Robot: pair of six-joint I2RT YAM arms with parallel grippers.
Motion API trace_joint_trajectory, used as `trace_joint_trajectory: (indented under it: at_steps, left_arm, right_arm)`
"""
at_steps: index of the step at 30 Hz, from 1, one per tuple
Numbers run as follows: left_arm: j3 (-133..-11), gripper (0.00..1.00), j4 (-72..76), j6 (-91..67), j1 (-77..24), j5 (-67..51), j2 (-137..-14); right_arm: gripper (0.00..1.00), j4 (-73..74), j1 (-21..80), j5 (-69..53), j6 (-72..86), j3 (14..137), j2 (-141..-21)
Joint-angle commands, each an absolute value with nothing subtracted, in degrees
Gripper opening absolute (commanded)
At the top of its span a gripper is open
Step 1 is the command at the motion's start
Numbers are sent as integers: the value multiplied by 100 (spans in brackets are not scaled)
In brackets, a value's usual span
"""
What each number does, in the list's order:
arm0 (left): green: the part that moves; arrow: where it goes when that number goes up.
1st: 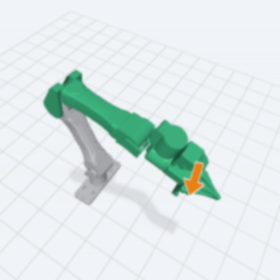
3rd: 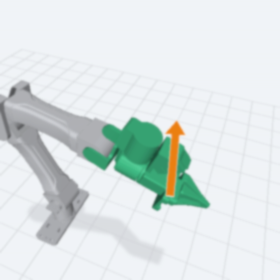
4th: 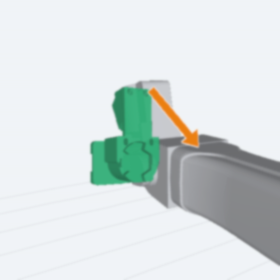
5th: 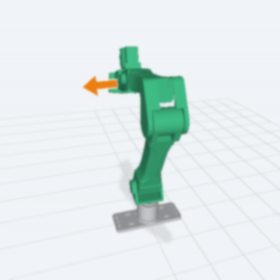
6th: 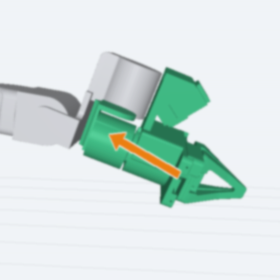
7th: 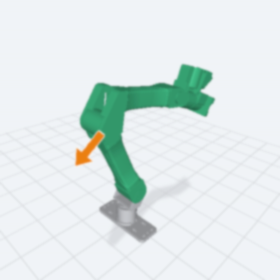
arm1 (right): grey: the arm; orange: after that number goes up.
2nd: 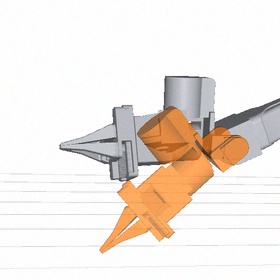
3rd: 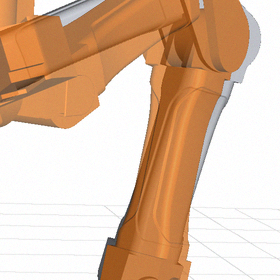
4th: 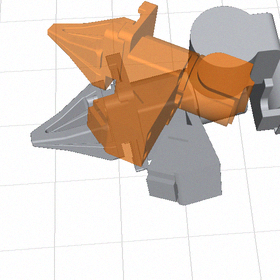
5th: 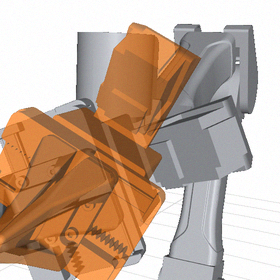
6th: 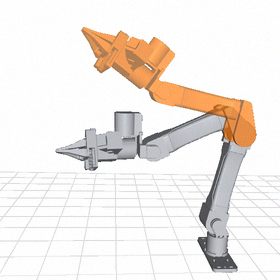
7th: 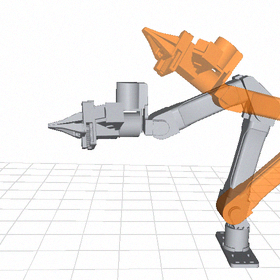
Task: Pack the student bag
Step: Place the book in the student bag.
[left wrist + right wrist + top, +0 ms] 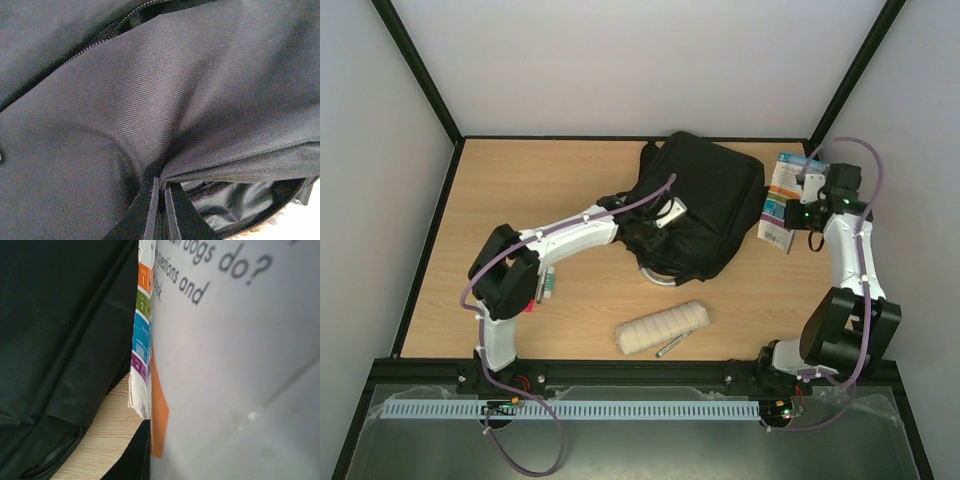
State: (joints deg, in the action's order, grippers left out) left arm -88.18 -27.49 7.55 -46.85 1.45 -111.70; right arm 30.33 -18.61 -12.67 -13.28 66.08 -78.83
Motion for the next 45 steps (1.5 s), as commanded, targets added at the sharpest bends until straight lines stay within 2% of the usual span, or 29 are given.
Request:
trace_joint_trajectory:
  at_steps: [1, 8, 14, 18, 22, 26, 35, 39, 45]
  left_arm:
    - [-8368, 2, -2859, 270, -4523, 705, -10655]
    - [-7424, 2, -2841, -211, -4258, 878, -9736]
    - [-6693, 2, -2650, -639, -4243, 670, -8930]
    - [-6397, 3, -2435, -830, -4346, 214, -8641]
    - [-6303, 2, -2284, -941, -4564, 49, -8567]
    - [-6343, 2, -2058, -1048, -4631, -83, -8661]
    - [-7159, 2, -1942, -954, -4432, -43, -9138]
    - [-7296, 2, -1902, -932, -4166, -126, -9144]
    - [-7299, 2, -1744, -985, -3725, -403, -9029]
  right_arm:
    - [1, 2790, -1268, -1068, -1098, 6888, -8014]
    - [1, 2528, -195, -580, -817, 6998, -8406]
    - [1, 2528, 828, -247, -640, 7655, -9157]
    - [1, 2541, 1341, -478, -462, 8113, -9564]
    - [1, 2661, 1428, -936, -215, 8485, -9769]
    - [1, 2739, 1248, -678, -245, 8633, -9228]
    - [1, 3835, 784, -1784, -301, 8807, -7640]
    - [1, 4234, 783, -2587, -360, 8340, -7007]
    - [1, 5462, 791, -4710, -1192, 7971, -6628]
